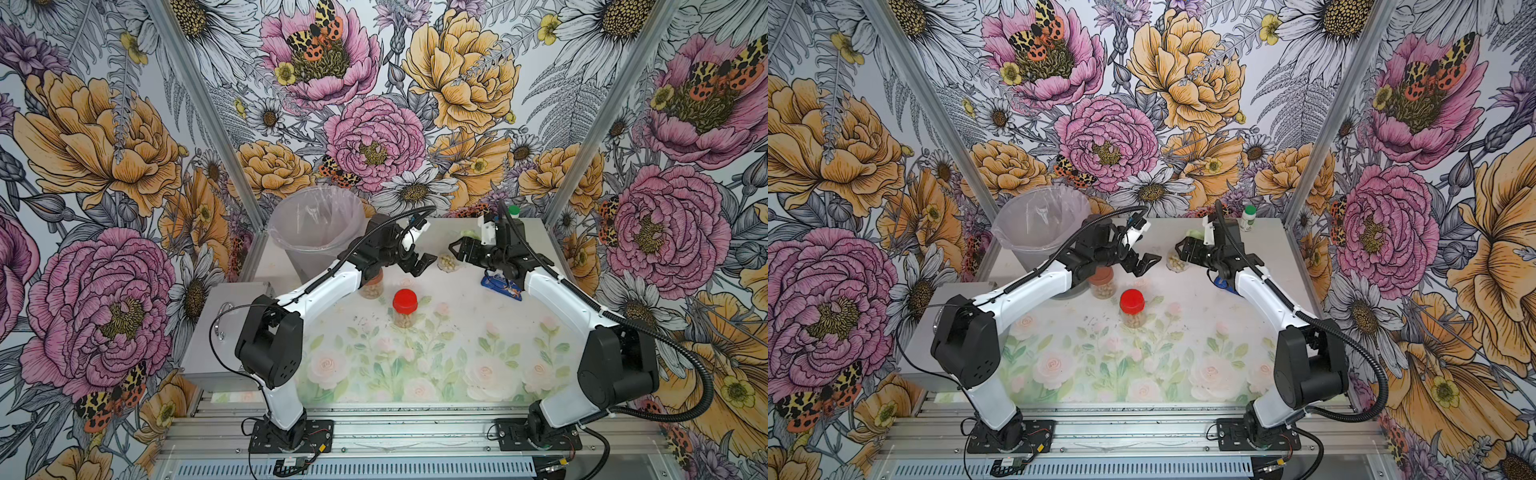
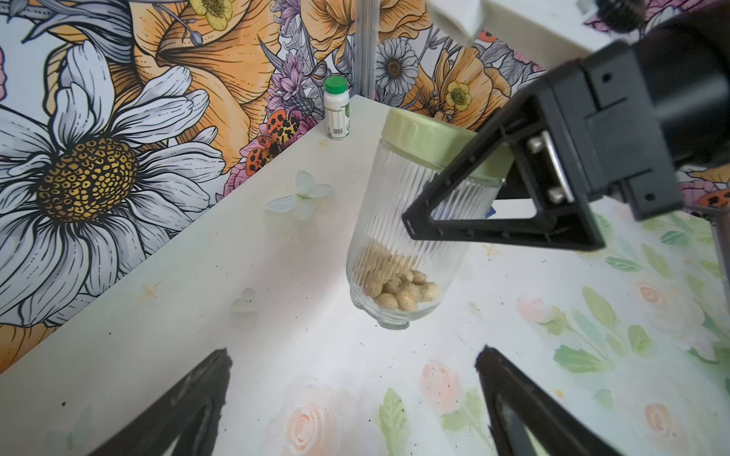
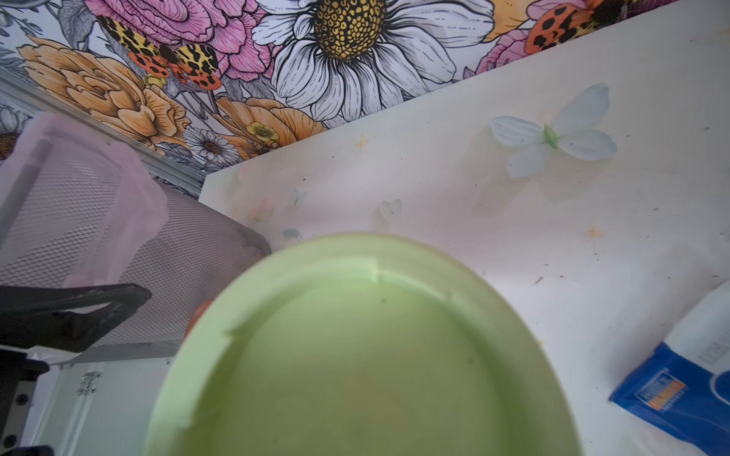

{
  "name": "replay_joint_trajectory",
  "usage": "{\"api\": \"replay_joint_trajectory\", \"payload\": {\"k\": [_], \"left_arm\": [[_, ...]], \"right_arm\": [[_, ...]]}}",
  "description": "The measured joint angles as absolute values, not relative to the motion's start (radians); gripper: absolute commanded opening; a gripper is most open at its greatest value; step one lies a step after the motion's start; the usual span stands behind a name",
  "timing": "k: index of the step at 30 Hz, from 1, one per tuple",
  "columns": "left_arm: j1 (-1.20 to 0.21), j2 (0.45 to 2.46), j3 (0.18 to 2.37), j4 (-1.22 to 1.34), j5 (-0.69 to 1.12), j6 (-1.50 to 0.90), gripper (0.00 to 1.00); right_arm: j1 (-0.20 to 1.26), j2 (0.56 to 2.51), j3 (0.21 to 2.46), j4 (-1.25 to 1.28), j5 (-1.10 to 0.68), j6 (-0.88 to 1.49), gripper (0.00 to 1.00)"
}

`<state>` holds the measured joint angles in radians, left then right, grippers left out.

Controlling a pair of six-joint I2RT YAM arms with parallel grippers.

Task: Empty moldy peanuts from jars
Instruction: Pick up the jar from the center of the board.

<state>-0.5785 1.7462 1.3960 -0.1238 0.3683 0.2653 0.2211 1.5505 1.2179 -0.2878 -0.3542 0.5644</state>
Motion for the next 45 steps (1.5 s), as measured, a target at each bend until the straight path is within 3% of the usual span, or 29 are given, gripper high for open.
{"api": "replay_joint_trajectory", "payload": {"k": [22,45], "left_arm": [[-0.627,1.789,1.485,-0.139,0.418,0.336,0.99],[-0.642,1.81,1.51,-0.15,0.42,0.333,0.99]], "right_arm": [[0.251,1.454,1.243,-0.293,-0.505,0.64,0.47],[0.286,1.42,1.245,-0.297,-0.529,0.648,0.47]]}}
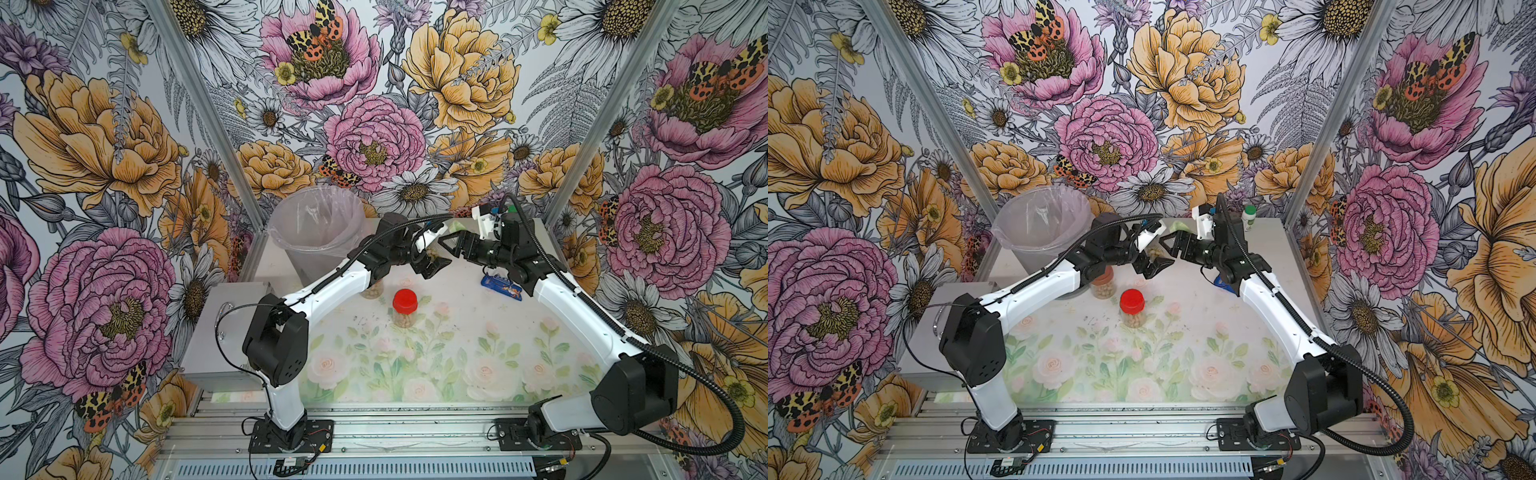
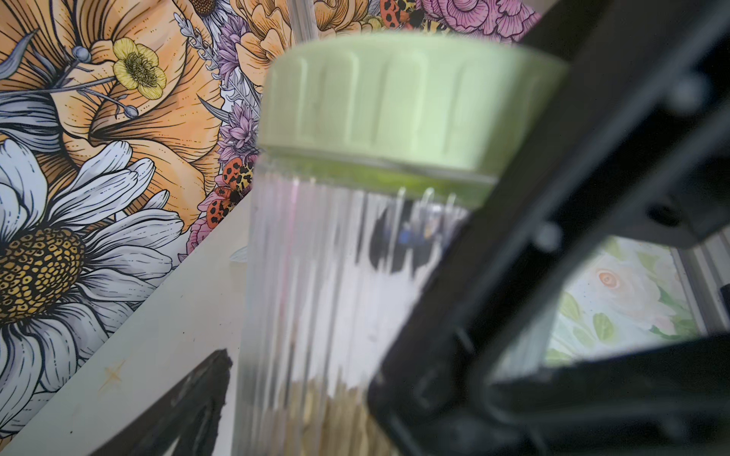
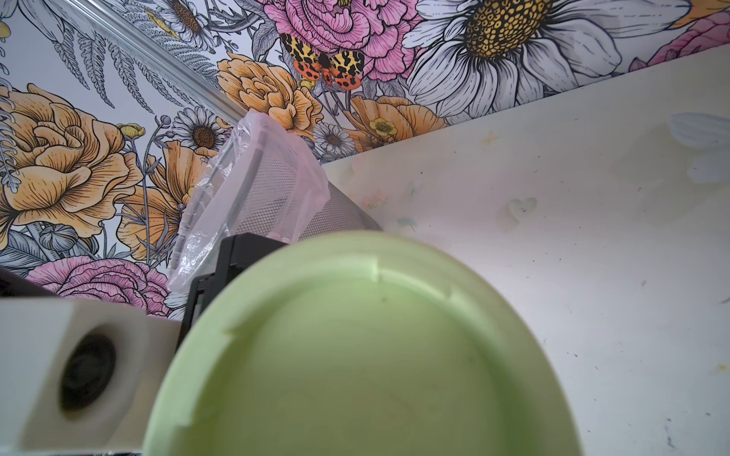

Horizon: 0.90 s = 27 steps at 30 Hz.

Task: Empty moldy peanuts from jars
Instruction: Pick up the jar from the center of the board.

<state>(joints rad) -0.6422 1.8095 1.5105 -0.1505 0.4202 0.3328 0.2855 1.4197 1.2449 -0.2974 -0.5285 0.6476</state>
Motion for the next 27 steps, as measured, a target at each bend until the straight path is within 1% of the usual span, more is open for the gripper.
{"api": "replay_joint_trajectory", "payload": {"k": [6,11,16,19,20,22,24,25,27], "left_arm": [[-0.645,1.846,1.514,-0.146,0.421,0.333,0.96],[-0.646,1.847,1.513,-0.139,0.42,0.332,0.91],[-0.647,1.847,1.509,-0.122,0.421,0.338,0.77],[-0.648,1.847,1.509,-0.121,0.421,0.34,0.67],[-0.648,1.847,1.509,-0.12,0.421,0.34,0.65],[-0.648,1.847,1.509,-0.116,0.421,0.34,0.59],[-0.648,1.843,1.496,-0.094,0.42,0.34,0.54],[-0.648,1.839,1.485,-0.082,0.419,0.34,0.51],[-0.647,1.823,1.458,-0.056,0.414,0.34,0.49]], "right_arm": [[0.294,1.416,1.245,-0.306,-0.524,0.647,0.48],[0.294,1.416,1.245,-0.303,-0.52,0.648,0.48],[0.292,1.415,1.245,-0.295,-0.511,0.653,0.53],[0.291,1.415,1.245,-0.294,-0.513,0.655,0.6],[0.291,1.415,1.245,-0.294,-0.514,0.655,0.66],[0.29,1.414,1.245,-0.294,-0.516,0.655,0.69],[0.289,1.413,1.245,-0.292,-0.518,0.653,0.77],[0.289,1.413,1.245,-0.294,-0.522,0.652,0.79],[0.289,1.41,1.245,-0.295,-0.532,0.648,0.83]]}}
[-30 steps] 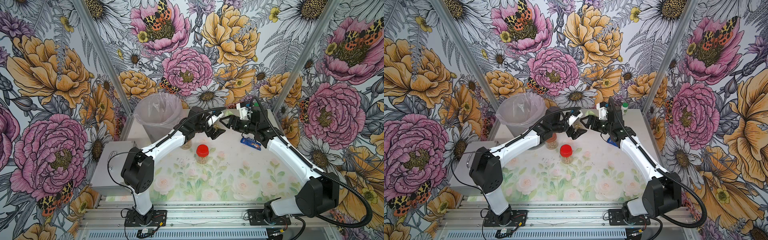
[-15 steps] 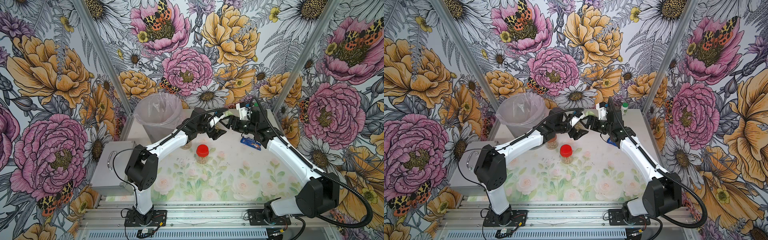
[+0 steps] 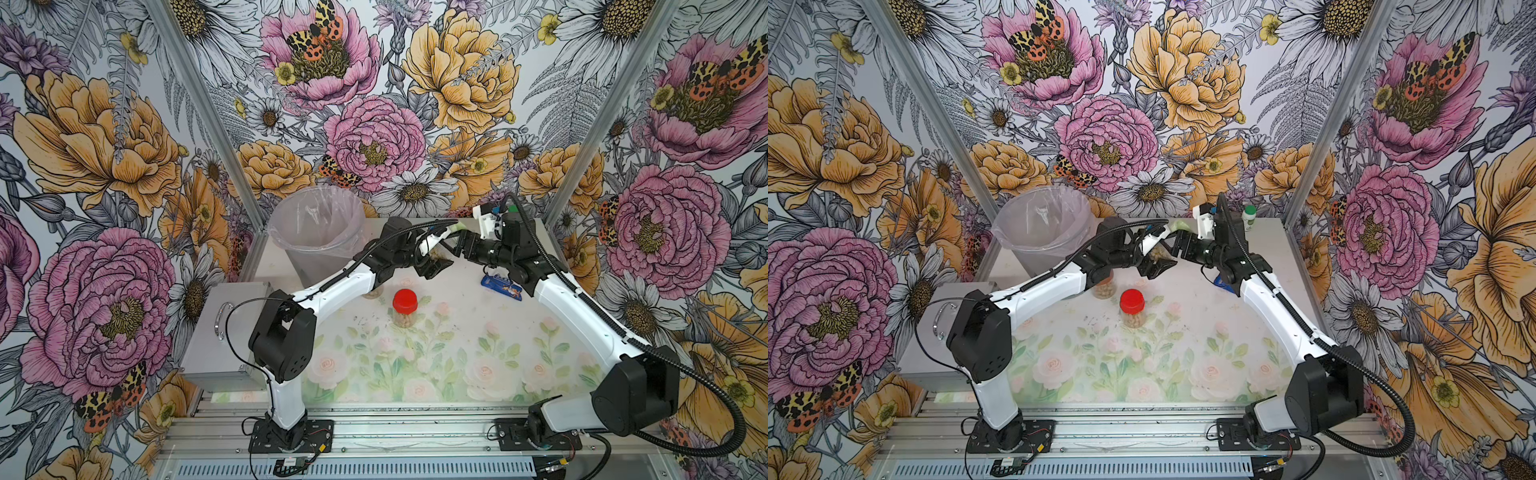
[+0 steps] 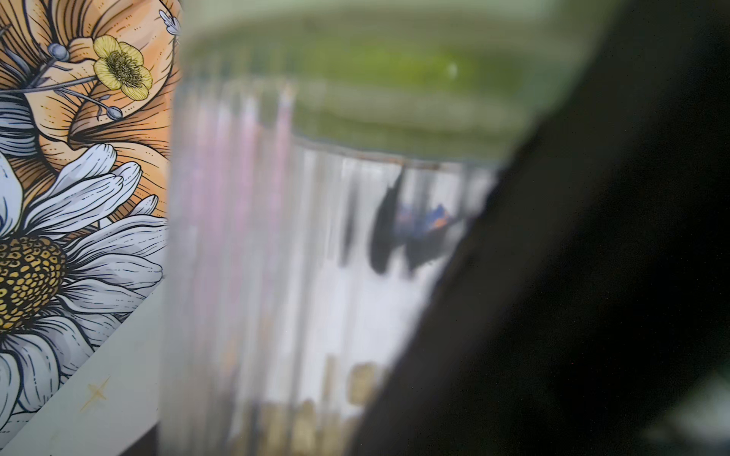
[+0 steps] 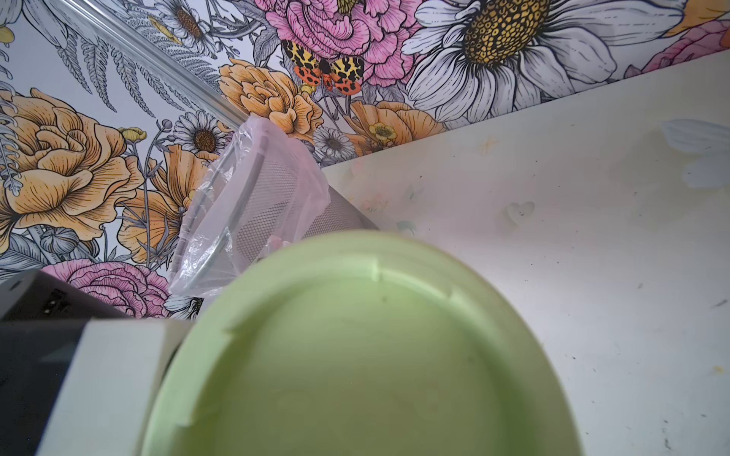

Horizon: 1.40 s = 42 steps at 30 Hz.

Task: Empty moldy peanuts from jars
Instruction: Pick up the jar from the center of the board, then unscrew the lid from the jar.

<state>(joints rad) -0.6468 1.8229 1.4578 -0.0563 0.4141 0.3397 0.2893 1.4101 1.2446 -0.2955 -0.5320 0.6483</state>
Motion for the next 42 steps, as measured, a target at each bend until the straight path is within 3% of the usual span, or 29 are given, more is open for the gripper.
{"api": "replay_joint_trajectory", "payload": {"k": [8,19,23,32,36,42], "left_arm": [[-0.612,1.795,1.388,0.014,0.371,0.315,0.48],[-0.579,1.787,1.318,0.084,0.336,0.268,0.45],[-0.585,1.747,1.212,0.214,0.33,0.218,0.47],[-0.685,1.756,1.074,0.681,0.27,0.132,0.48],[-0.739,1.826,1.067,0.867,0.263,0.132,0.48],[-0.744,1.943,1.066,0.936,0.265,0.121,0.48]], "right_arm": [[0.28,1.361,1.237,-0.287,-0.603,0.638,0.95],[0.24,1.258,1.192,-0.303,-0.64,0.635,0.95],[0.196,1.232,1.221,-0.405,-0.621,0.651,0.89],[0.159,1.342,1.542,-0.691,-0.645,0.711,0.84],[0.16,1.382,1.599,-0.765,-0.629,0.71,0.85],[0.208,1.409,1.612,-0.839,-0.537,0.698,0.89]]}}
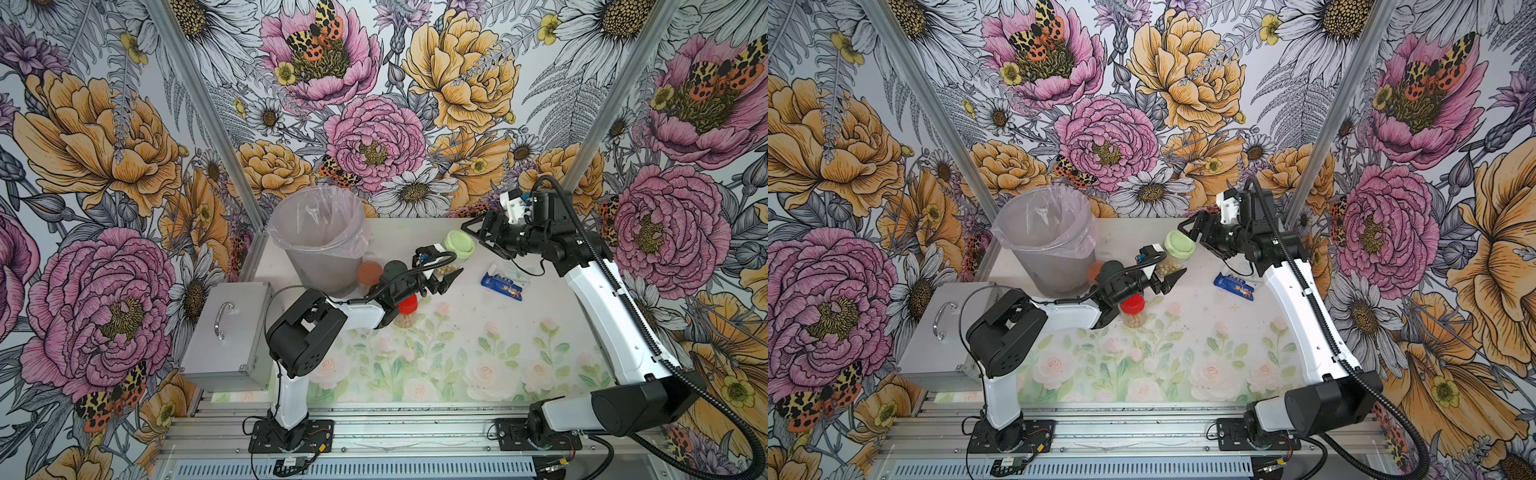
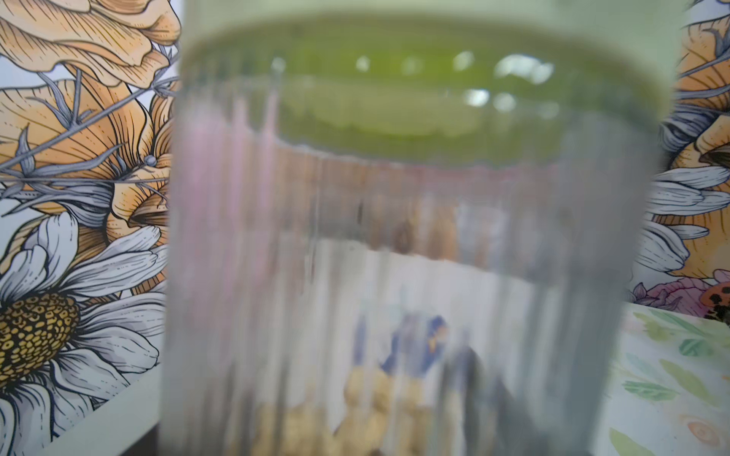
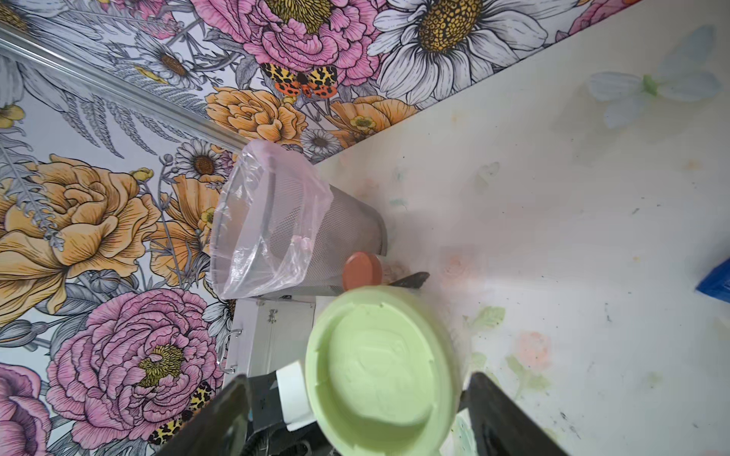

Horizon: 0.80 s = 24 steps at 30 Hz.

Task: Empty moldy peanuts from jars
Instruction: Unscrew the lid from the jar.

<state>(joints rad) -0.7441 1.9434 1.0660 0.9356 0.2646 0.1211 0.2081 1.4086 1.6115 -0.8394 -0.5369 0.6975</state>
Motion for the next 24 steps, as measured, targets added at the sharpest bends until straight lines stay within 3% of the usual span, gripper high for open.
{"api": "replay_joint_trajectory", "payload": {"k": [15,24], "left_arm": [[-0.728,1.952,1.064,0.97,0.29,0.106,0.46],[-0.728,1.952,1.064,0.962,0.303,0.107,0.46]], "right_arm": [[0.323,1.512,1.782,-0.984,-0.312,0.614,0.93],[0.342,1.535,1.797,-1.016,-0.263,0.574,0.94]]}}
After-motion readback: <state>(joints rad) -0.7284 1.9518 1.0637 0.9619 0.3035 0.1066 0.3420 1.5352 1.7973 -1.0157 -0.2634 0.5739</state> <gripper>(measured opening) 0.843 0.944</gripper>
